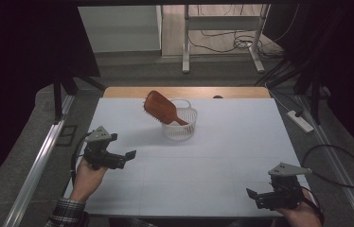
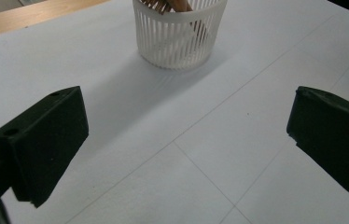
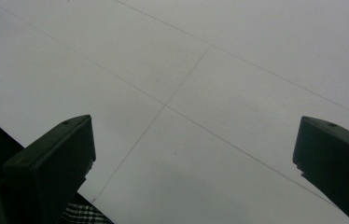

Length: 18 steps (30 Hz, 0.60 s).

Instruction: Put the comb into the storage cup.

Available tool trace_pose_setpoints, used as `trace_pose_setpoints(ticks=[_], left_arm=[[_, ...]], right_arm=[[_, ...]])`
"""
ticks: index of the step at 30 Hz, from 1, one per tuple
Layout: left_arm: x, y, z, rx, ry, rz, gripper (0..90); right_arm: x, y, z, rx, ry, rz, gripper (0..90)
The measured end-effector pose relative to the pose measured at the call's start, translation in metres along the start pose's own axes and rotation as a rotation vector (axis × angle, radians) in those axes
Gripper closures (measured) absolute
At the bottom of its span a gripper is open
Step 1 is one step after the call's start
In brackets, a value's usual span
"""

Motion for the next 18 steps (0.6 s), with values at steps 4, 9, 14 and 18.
trace_pose_setpoints(ticks=[4,9,14,18], left_arm=[[-0.004,-0.003,-0.002,-0.003,-0.004,0.003,0.0],[-0.006,-0.007,-0.004,-0.004,-0.005,0.002,0.0],[-0.011,-0.011,-0.007,-0.002,-0.008,0.007,0.0],[-0.014,-0.013,-0.008,0.002,-0.009,0.012,0.0]], right_arm=[[0.0,0.0,0.0,0.0,0.0,0.0,0.0],[0.0,0.0,0.0,-0.002,-0.003,0.001,0.0],[0.0,0.0,0.0,-0.002,-0.002,0.0,0.0],[0.0,0.0,0.0,-0.002,-0.002,0.0,0.0]])
Point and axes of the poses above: each handheld gripper's, and its own axes: y roughly forward along the jaws, x roughly out of its top, z roughly to its left, the point moved 2 cm from there along y, roughly forward along the jaws, and after that the axes turned 10 degrees about y, right-handed, at the moved point
